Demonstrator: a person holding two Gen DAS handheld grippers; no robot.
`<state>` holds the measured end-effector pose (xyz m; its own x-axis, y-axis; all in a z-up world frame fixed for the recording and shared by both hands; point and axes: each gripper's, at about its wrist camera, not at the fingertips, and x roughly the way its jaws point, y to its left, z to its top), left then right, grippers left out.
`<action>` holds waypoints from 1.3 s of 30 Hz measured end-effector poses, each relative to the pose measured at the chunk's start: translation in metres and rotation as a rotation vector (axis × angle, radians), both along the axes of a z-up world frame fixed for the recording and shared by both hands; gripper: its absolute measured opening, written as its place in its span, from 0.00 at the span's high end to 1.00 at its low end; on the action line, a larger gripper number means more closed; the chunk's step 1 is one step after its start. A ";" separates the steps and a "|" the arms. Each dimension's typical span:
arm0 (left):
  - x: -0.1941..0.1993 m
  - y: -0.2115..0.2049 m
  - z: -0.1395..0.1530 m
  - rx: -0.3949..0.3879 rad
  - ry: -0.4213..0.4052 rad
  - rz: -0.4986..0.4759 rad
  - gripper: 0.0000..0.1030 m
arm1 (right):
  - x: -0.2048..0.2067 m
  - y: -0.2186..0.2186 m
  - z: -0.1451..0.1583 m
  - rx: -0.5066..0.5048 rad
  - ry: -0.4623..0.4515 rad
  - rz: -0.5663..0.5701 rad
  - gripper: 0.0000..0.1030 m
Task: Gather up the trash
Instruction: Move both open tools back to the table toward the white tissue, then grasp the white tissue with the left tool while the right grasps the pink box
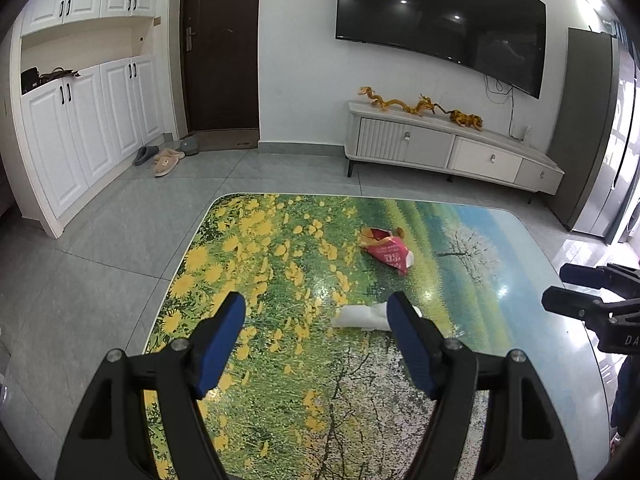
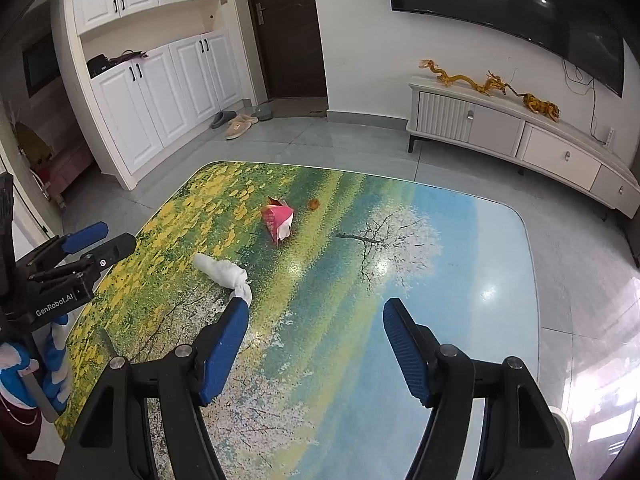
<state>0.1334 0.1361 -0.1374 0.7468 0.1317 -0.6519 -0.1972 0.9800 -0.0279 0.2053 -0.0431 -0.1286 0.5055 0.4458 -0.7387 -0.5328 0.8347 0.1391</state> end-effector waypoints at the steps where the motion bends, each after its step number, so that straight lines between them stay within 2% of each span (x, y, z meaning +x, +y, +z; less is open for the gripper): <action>1: 0.002 0.001 -0.002 -0.001 0.004 0.002 0.30 | 0.004 0.004 -0.001 -0.001 0.002 0.008 0.34; 11: 0.020 0.014 -0.018 -0.004 0.038 0.020 0.30 | 0.038 0.031 -0.018 0.003 0.029 0.062 0.34; 26: 0.034 0.033 -0.038 -0.038 0.068 0.040 0.30 | 0.060 0.057 -0.036 -0.005 0.052 0.117 0.34; 30: 0.041 0.034 -0.040 -0.132 0.057 -0.083 0.30 | 0.073 0.064 -0.042 0.006 0.065 0.136 0.34; 35: 0.060 0.019 -0.045 -0.183 0.087 -0.307 0.30 | 0.097 0.073 -0.055 0.053 0.099 0.147 0.34; 39: 0.078 0.000 -0.055 -0.158 0.125 -0.474 0.30 | 0.118 0.081 -0.063 0.114 0.132 0.173 0.34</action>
